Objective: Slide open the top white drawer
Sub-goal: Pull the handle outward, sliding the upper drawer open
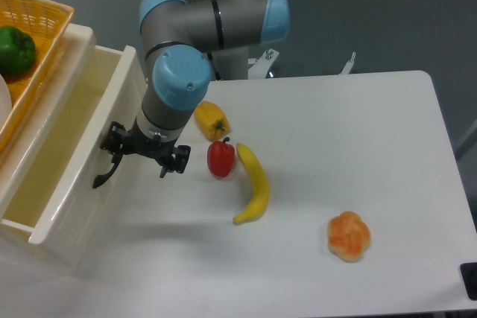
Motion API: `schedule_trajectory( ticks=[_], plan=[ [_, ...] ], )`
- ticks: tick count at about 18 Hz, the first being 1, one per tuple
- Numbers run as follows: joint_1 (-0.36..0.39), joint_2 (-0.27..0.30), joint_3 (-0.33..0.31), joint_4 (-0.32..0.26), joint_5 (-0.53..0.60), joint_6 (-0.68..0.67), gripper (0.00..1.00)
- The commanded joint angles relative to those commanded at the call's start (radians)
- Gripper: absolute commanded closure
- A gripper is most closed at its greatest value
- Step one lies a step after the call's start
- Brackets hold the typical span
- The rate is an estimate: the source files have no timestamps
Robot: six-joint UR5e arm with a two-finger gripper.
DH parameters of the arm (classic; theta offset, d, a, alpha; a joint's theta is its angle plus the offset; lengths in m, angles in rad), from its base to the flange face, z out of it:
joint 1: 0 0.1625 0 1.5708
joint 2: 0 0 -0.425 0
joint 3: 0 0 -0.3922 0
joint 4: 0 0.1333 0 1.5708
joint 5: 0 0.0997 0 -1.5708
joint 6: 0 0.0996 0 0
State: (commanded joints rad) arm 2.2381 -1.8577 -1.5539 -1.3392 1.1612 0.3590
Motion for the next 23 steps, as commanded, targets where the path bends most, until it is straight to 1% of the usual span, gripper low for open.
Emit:
schedule_trajectory(
  ticks=[9, 13, 23],
  plan=[
    [0.032, -0.006, 0.009, 0.0, 0.005, 0.002, 0.0],
    [0.048, -0.009, 0.011, -0.003, 0.006, 0.025, 0.0],
    [0.066, -0.011, 0.015, -0.003, 0.006, 0.026, 0.0]
  ],
)
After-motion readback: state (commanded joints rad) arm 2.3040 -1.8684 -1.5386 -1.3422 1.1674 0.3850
